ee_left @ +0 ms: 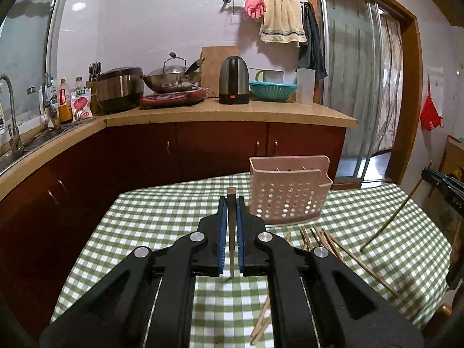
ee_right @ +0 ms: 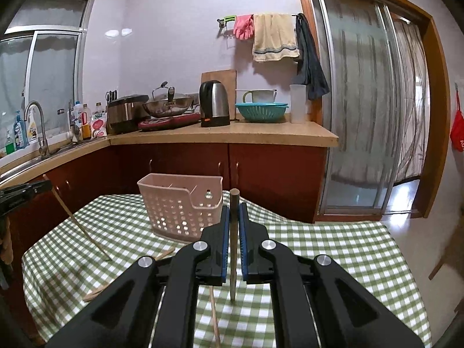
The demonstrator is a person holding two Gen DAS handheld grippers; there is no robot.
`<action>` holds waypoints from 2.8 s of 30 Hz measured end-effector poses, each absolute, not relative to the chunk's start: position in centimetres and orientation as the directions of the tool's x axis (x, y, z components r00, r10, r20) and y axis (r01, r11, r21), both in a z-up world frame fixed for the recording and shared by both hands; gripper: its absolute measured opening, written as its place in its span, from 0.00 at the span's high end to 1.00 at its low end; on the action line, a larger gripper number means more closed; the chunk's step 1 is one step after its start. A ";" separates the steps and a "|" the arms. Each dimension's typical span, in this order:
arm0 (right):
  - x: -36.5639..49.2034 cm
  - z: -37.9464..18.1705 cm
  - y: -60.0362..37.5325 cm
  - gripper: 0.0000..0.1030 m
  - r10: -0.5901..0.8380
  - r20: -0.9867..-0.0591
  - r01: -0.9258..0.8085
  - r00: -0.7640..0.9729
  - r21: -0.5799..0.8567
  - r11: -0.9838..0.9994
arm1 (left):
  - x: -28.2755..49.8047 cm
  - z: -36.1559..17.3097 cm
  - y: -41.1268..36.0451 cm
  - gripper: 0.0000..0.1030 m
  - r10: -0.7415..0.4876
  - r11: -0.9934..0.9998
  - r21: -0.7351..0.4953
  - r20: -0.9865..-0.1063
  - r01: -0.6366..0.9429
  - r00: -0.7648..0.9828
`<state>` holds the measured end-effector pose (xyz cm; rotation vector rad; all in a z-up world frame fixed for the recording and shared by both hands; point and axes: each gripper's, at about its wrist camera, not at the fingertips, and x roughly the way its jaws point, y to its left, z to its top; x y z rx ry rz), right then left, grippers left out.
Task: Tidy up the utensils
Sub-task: 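Lift both held chopsticks and lower them upright into the beige utensil holder, then open both grippers to release the chopsticks into the holder, then close the right gripper on a loose chopstick while the left gripper returns to the chopsticks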
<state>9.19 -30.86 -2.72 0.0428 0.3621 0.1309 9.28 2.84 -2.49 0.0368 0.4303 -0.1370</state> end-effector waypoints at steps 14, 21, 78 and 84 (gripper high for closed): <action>10.7 0.0 -30.9 0.93 0.179 -0.290 -0.153 0.940 0.110 0.982 | 11.8 0.3 1.9 0.94 -0.178 0.982 -0.004 -0.339 0.188 0.924; 12.6 3.9 -30.6 0.93 0.237 -0.201 -0.215 0.951 0.123 0.969 | 14.1 4.7 1.5 0.94 -0.252 0.967 -0.047 -0.272 0.249 0.929; 24.1 2.4 -29.4 0.31 0.175 -0.216 -0.153 0.961 0.113 0.982 | 29.4 -0.3 -0.5 0.16 -0.213 0.977 -0.102 -0.380 0.188 0.900; 19.5 1.6 -29.7 0.31 0.161 -0.227 -0.144 0.960 0.090 0.985 | 25.3 -0.5 0.6 0.15 -0.180 0.984 -0.064 -0.376 0.169 0.909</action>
